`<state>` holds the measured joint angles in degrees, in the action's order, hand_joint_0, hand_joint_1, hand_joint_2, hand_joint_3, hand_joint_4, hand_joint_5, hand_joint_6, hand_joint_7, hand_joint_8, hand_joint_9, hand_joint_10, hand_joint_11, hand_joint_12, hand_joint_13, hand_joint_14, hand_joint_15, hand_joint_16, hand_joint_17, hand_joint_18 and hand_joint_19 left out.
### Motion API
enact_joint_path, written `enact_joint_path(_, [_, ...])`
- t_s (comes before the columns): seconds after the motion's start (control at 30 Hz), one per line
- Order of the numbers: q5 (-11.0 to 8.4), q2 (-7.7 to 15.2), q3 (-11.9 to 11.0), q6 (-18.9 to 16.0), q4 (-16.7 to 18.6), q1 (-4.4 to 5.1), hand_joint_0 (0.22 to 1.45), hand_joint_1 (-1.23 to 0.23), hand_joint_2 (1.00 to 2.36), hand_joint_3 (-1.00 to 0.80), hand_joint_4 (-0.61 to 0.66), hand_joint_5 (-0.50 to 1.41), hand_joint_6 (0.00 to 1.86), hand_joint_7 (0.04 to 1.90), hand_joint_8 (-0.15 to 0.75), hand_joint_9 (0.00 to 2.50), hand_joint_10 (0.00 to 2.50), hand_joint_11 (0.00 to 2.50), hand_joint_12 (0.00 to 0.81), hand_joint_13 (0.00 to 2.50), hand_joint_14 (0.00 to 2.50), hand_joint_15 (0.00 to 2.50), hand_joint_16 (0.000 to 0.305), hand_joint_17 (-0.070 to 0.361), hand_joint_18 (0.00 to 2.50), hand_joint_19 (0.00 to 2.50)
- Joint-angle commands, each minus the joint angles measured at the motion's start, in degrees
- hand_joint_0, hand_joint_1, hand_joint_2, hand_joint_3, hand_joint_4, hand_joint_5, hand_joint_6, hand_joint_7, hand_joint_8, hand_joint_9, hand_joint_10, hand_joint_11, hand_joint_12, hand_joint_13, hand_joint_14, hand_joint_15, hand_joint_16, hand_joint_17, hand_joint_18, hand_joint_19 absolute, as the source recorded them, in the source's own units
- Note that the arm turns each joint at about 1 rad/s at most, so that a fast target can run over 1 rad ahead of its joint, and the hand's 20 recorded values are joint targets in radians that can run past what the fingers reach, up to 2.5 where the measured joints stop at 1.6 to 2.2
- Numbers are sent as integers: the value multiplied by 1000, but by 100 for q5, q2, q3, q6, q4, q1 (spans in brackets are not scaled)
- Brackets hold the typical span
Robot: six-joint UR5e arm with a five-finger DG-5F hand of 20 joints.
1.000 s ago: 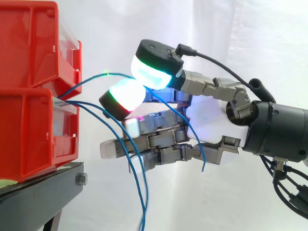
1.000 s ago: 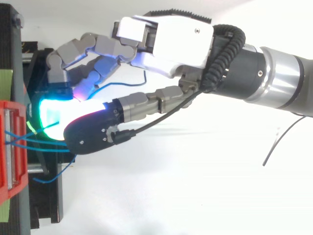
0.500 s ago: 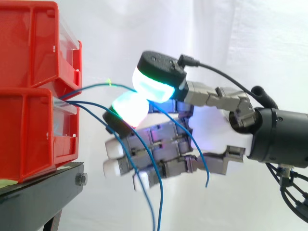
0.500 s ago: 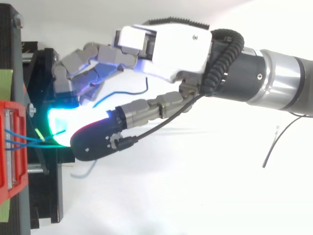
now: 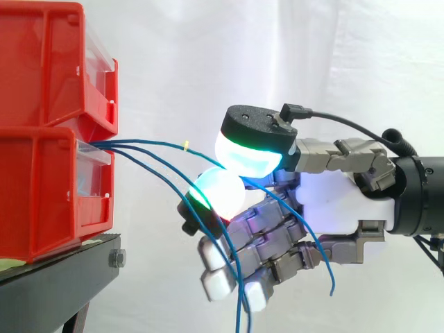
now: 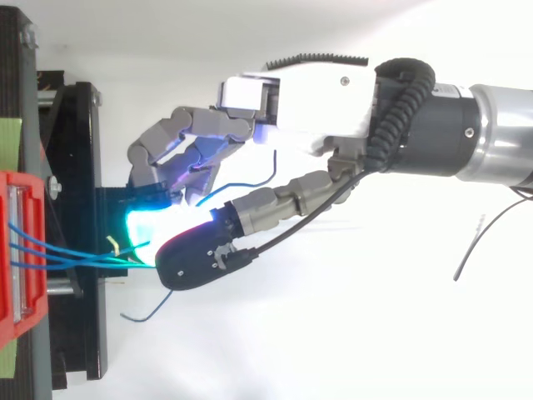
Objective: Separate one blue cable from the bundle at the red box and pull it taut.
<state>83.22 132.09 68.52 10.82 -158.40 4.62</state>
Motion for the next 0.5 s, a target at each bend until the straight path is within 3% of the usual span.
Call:
enact_joint_path(0.0, [2,-69,3,-1,-129,-5,589,-745,1015,-56,49,-131,872,1141,355,764,12,942,410,800,21,685,53,119,765,674])
enact_joint_path(0.17, [-34,-210,12,34,-332,22,592,-743,1016,-60,52,-132,873,1145,351,856,13,1115,419,908,26,868,53,119,821,721])
enact_joint_path(0.27, [-34,-395,82,51,-666,22,592,-742,1015,-59,56,-133,874,1139,351,913,7,1299,423,969,23,988,53,120,852,746])
enact_joint_path(0.37, [-271,-755,504,43,-771,57,593,-740,1016,-58,53,-133,875,1132,340,949,2,1458,416,1040,21,1116,53,120,892,786])
enact_joint_path(0.4, [-271,-755,504,43,-771,57,594,-738,1016,-61,56,-134,876,1125,340,956,1,1496,413,1056,20,1134,53,118,907,802])
enact_joint_path(0.47, [-596,-957,803,8,-630,101,595,-736,1018,-59,63,-135,874,1136,329,951,166,1526,389,1113,16,1302,49,111,1012,931])
